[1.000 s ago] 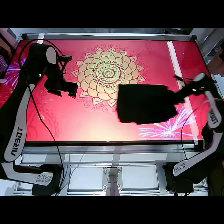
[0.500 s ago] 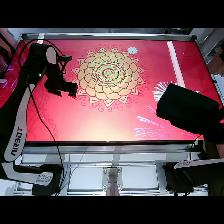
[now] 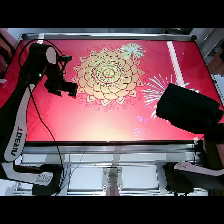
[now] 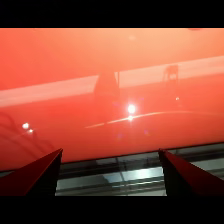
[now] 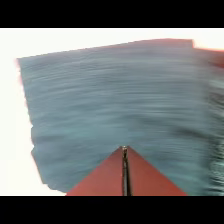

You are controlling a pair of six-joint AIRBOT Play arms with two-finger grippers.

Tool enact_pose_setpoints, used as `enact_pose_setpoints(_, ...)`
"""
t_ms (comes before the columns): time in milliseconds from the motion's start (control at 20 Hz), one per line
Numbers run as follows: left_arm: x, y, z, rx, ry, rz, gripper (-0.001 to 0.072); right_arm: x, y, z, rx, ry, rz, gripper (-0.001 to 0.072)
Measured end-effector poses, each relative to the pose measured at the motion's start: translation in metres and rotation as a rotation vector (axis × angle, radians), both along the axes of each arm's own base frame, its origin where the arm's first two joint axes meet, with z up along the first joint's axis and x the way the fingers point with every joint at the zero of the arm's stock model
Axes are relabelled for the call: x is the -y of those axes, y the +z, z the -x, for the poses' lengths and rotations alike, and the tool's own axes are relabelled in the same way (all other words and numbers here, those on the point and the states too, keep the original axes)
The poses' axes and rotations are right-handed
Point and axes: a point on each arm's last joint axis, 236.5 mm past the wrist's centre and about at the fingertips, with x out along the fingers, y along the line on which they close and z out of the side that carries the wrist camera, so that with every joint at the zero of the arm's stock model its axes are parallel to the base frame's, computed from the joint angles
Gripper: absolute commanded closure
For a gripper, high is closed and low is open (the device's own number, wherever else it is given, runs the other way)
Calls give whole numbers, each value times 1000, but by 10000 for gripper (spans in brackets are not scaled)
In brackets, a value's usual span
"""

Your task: Fold the clothes and pants, and hang the long-sleeved shirts on hangers.

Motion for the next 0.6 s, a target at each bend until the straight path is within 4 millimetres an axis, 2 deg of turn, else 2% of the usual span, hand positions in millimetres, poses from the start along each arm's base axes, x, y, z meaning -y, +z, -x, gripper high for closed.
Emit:
enact_pose_setpoints(100,0,0,0,0,0,0,23,-67,22,-26,34,187,7,688)
enact_pose_setpoints(250,0,0,0,0,0,0,23,-174,23,-40,-3,484,20,688)
enact_pose_setpoints(350,0,0,0,0,0,0,23,-240,2,-33,-76,662,26,688)
enact_pose_setpoints(450,0,0,0,0,0,0,23,-291,-32,-9,-189,811,39,688)
enact_pose_setpoints(500,0,0,0,0,0,0,23,-309,-52,7,-259,871,53,688)
enact_pose_setpoints(600,0,0,0,0,0,0,23,-327,-87,39,-388,947,83,688)
